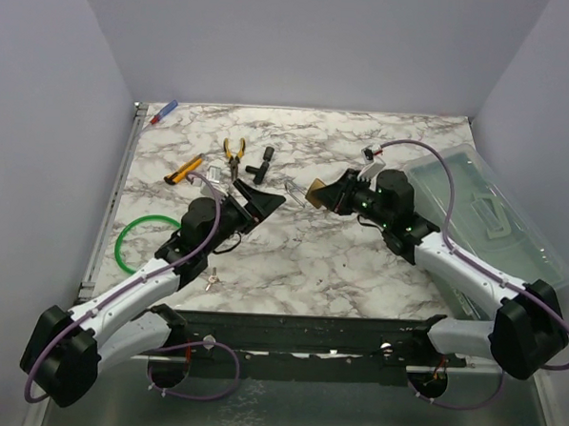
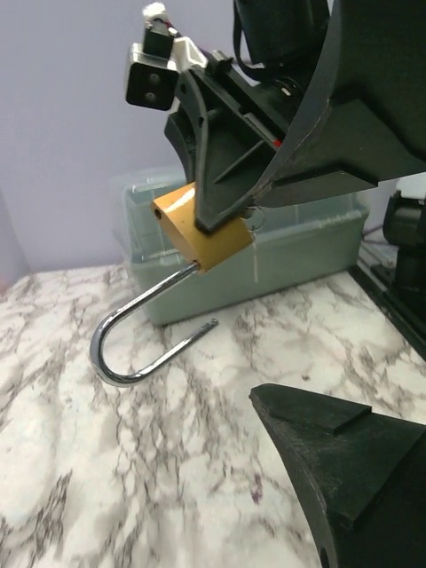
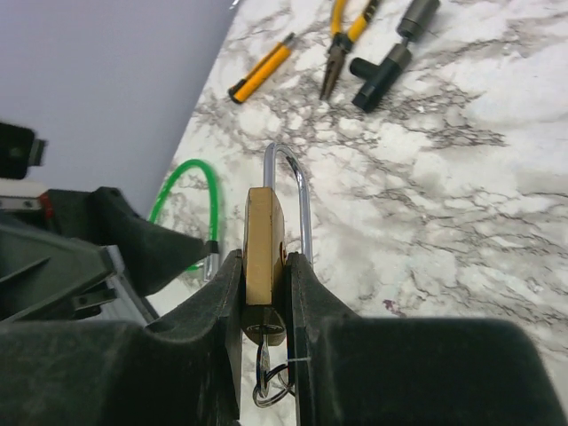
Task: Unlock with the key
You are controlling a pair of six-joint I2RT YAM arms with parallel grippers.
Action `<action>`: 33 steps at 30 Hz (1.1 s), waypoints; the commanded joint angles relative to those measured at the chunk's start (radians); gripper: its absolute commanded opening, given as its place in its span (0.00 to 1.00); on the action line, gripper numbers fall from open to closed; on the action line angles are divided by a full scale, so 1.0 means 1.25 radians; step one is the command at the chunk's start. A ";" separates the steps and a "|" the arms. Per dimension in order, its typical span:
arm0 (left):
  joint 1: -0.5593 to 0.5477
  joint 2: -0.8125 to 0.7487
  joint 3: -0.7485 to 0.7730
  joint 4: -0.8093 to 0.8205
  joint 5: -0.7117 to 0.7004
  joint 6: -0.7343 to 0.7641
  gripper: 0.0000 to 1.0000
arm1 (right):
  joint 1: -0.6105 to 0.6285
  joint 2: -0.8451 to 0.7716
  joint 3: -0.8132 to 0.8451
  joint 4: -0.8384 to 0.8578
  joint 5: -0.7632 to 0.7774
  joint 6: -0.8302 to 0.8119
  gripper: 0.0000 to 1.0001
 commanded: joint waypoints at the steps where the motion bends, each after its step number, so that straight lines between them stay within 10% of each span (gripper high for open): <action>1: 0.008 -0.084 0.057 -0.200 -0.080 0.146 0.88 | 0.002 0.028 0.036 0.018 0.080 0.000 0.00; 16: 0.009 -0.153 0.266 -0.615 -0.488 0.686 0.99 | -0.025 0.367 0.192 0.084 0.021 -0.004 0.00; 33: 0.048 -0.106 0.247 -0.581 -0.417 0.684 0.99 | -0.121 0.645 0.332 0.195 -0.177 0.103 0.00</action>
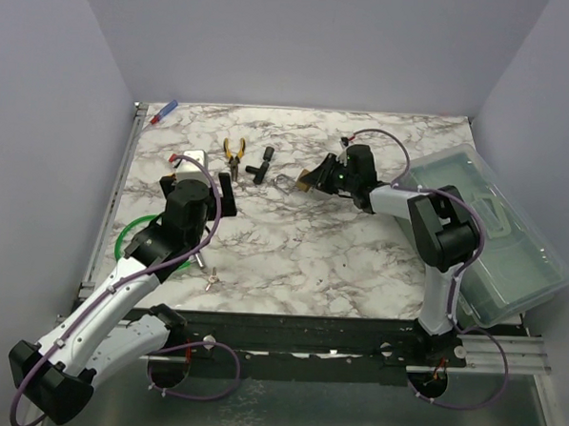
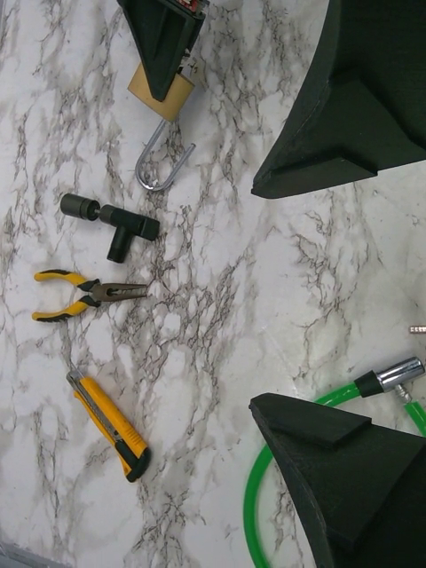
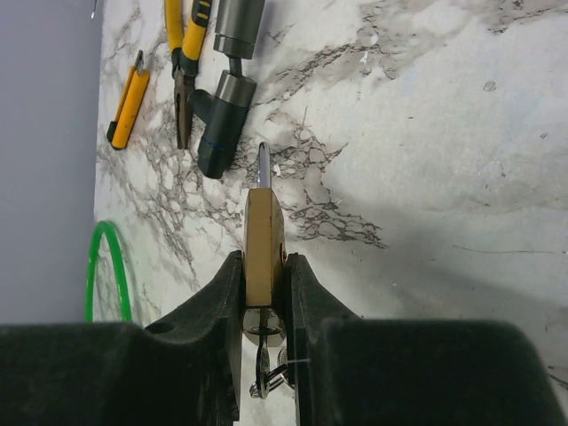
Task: Unlock with the key
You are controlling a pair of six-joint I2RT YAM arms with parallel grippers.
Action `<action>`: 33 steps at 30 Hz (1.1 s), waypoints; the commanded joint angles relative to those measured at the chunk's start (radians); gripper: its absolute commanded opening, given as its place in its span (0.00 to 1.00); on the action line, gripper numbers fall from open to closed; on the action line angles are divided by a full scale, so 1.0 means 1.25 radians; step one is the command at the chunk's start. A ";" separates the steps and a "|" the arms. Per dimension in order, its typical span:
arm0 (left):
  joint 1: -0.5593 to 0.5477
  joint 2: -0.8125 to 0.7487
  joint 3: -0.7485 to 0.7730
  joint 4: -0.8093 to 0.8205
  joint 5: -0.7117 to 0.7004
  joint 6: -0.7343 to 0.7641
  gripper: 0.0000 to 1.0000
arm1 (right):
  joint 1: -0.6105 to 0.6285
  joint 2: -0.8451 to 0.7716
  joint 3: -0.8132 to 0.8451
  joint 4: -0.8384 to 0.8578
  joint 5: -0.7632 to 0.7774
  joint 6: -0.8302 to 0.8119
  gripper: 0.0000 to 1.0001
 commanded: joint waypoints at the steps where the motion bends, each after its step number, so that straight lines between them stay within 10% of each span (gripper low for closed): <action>1: 0.022 0.017 0.000 -0.002 0.035 0.009 0.99 | -0.002 0.042 0.049 0.072 -0.073 0.024 0.00; 13: 0.063 0.033 0.004 0.003 0.086 0.004 0.99 | -0.011 0.150 0.095 0.142 -0.192 0.085 0.01; 21: 0.075 0.033 0.004 0.004 0.095 0.003 0.99 | -0.011 0.149 0.119 0.096 -0.177 0.072 0.50; 33: 0.084 0.033 0.004 0.005 0.110 0.000 0.99 | -0.029 0.092 0.145 -0.070 -0.062 0.002 0.73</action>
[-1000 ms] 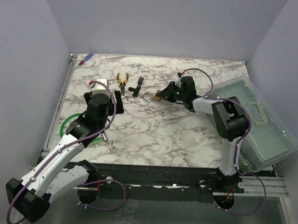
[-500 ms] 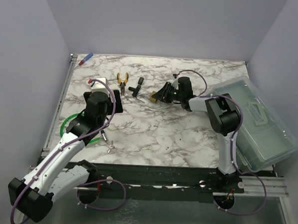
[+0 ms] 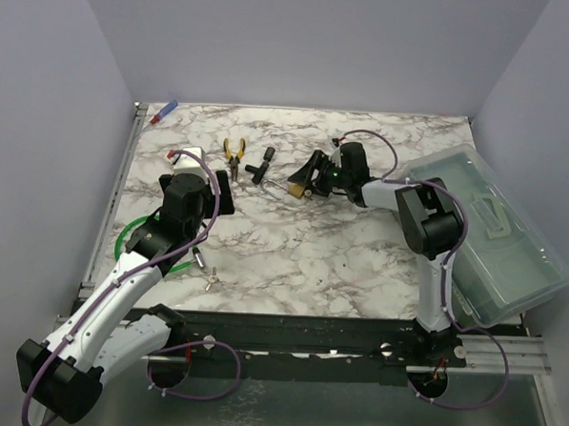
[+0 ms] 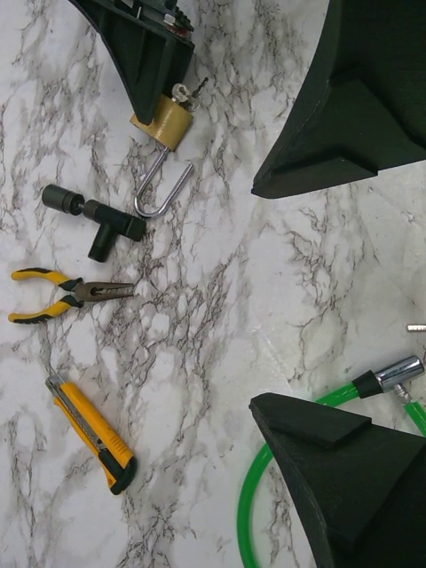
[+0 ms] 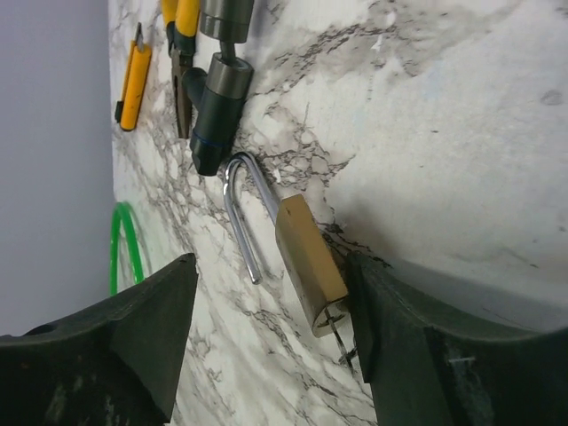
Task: Unlock with the key
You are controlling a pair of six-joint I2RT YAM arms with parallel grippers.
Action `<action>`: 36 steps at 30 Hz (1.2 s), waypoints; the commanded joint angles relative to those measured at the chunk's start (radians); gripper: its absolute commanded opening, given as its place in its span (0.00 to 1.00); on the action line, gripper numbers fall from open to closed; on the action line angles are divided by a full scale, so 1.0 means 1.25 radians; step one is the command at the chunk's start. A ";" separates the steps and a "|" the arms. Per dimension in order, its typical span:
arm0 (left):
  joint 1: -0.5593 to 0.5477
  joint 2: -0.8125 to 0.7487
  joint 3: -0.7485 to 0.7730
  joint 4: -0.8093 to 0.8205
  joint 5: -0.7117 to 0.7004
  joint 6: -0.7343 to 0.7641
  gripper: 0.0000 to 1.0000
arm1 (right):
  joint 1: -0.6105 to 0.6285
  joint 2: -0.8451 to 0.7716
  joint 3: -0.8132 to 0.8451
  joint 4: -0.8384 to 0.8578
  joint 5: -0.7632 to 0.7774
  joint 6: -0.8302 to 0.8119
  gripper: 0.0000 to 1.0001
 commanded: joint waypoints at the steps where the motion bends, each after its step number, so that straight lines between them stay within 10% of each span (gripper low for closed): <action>1: 0.007 0.000 0.004 0.004 0.020 0.001 0.99 | -0.015 -0.058 0.040 -0.092 0.075 -0.052 0.74; 14: 0.015 0.005 0.005 -0.009 -0.017 -0.033 0.99 | -0.012 -0.193 0.042 -0.267 0.227 -0.164 0.86; 36: 0.015 0.196 0.018 -0.395 0.020 -0.500 0.90 | 0.098 -0.566 -0.226 -0.384 0.312 -0.194 0.86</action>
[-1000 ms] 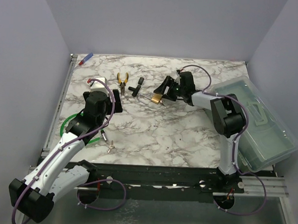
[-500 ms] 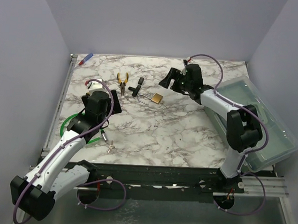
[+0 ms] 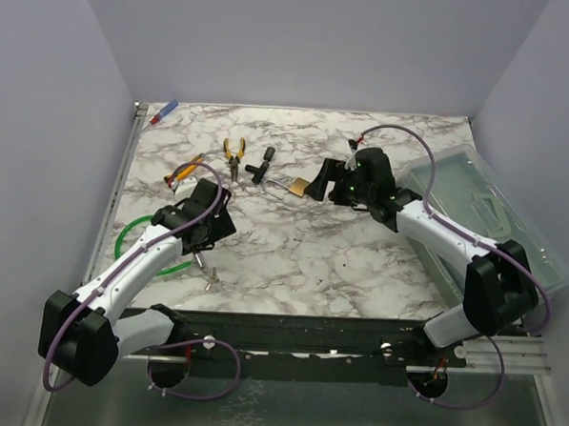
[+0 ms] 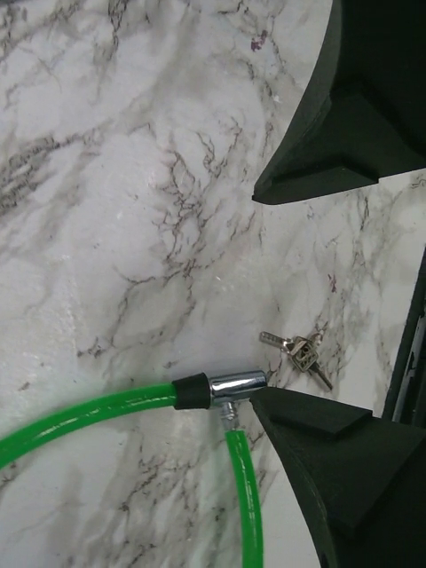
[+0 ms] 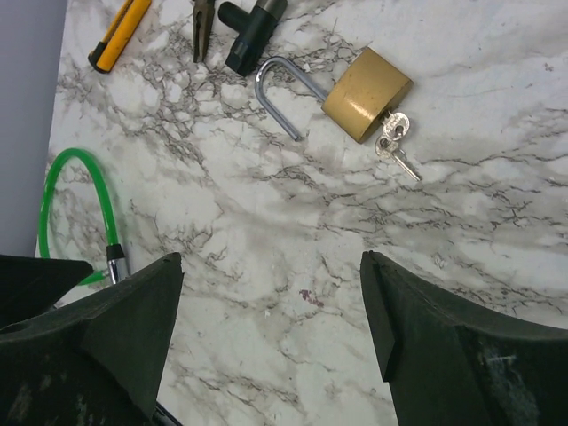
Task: Unlock with the key
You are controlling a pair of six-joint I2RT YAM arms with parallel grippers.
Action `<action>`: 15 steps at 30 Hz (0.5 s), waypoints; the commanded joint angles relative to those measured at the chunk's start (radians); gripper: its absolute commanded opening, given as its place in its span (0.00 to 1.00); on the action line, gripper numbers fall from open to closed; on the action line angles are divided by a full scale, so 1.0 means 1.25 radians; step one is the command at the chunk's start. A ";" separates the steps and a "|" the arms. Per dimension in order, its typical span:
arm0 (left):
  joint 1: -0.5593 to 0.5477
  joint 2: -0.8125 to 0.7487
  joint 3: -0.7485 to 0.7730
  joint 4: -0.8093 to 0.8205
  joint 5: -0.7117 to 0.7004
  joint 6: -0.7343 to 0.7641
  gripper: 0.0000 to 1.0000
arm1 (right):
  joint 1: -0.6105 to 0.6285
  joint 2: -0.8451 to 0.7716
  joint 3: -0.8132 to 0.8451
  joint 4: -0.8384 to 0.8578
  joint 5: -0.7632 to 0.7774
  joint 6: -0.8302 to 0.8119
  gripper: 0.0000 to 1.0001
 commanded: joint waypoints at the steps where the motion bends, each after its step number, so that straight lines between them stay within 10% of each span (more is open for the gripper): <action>1: 0.006 0.018 -0.009 -0.076 -0.035 -0.113 0.90 | -0.003 -0.066 -0.046 -0.016 0.013 0.004 0.86; 15: 0.142 0.055 -0.131 0.088 -0.072 -0.110 0.79 | -0.002 -0.159 -0.134 -0.023 -0.024 0.029 0.86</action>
